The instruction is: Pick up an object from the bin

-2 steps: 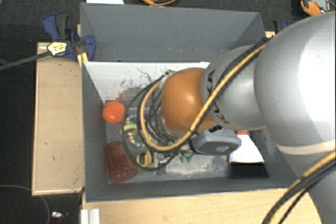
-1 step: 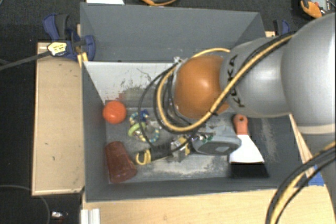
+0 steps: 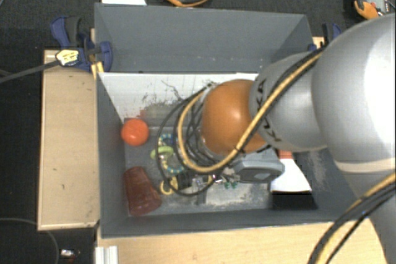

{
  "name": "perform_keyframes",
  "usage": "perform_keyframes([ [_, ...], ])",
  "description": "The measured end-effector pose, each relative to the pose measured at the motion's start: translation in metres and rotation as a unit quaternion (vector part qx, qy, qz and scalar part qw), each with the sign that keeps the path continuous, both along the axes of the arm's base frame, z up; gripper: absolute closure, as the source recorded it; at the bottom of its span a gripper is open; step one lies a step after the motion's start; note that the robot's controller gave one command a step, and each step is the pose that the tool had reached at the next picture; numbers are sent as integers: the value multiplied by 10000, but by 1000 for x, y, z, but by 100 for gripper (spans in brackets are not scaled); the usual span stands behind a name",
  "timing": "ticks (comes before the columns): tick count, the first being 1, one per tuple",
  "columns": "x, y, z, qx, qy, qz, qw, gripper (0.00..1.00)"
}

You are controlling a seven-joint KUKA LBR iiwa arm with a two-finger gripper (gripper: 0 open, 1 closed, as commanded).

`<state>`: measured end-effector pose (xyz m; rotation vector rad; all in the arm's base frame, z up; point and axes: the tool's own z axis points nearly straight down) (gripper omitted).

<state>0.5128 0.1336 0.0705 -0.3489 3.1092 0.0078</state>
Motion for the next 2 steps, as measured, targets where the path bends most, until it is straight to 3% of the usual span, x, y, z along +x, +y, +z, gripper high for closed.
perform_keyframes([
  [1, 29, -15, 13, -7, -28, 1359, 9907, 0],
  [2, 32, -10, 126, -1, -6, 976, 9952, 0],
])
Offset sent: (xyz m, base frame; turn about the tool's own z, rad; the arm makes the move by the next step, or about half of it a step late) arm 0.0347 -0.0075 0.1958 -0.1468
